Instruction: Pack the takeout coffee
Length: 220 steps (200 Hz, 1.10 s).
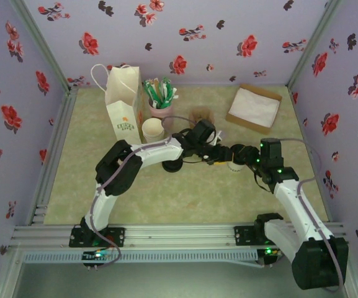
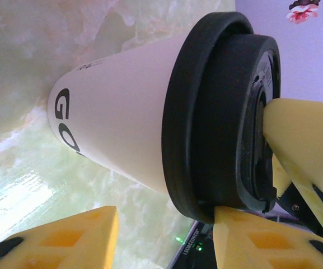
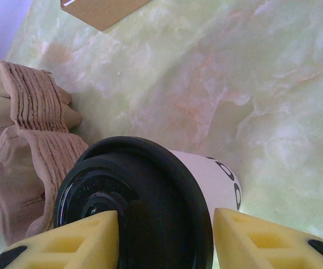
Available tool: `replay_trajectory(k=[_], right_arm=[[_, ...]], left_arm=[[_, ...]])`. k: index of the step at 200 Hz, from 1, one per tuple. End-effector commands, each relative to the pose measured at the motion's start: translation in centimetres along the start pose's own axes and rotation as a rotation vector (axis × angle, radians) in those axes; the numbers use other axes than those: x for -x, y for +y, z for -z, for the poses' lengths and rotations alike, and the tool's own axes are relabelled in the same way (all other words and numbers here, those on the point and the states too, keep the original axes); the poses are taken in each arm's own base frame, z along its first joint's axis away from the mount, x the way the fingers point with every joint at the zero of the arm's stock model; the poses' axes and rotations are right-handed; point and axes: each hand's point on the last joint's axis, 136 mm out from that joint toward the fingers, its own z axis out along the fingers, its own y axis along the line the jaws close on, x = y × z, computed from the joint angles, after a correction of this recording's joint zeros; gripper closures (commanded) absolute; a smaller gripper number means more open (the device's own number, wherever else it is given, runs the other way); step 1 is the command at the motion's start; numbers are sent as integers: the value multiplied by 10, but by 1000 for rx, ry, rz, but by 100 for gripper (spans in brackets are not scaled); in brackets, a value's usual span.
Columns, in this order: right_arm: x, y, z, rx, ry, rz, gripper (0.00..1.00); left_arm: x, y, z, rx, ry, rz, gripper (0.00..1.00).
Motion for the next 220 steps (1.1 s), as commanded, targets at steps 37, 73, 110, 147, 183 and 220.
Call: replay_trajectory(k=[37,73,110,147,183,220], right_arm=[[-66,-88,-8,-313,218,-30,53],[-66,-87,-10,-312,216,-29,53],[-60,-82,-7,-311,210,-11,53],[-57,-80,-6,-313,205,-5,53],[-53,-77,-5,-311,197,0,53],[-49,-73,-2,-311,195,12,52]], left_arm=[[-49,102,-18,323,125,60,55],[-46,99,-14,326,116,43,53],[-20,69,10,301,62,-1,39],[-1,33,30,265,23,-54,30],[15,0,52,225,-23,-104,24],[29,-24,70,187,-72,-142,22]])
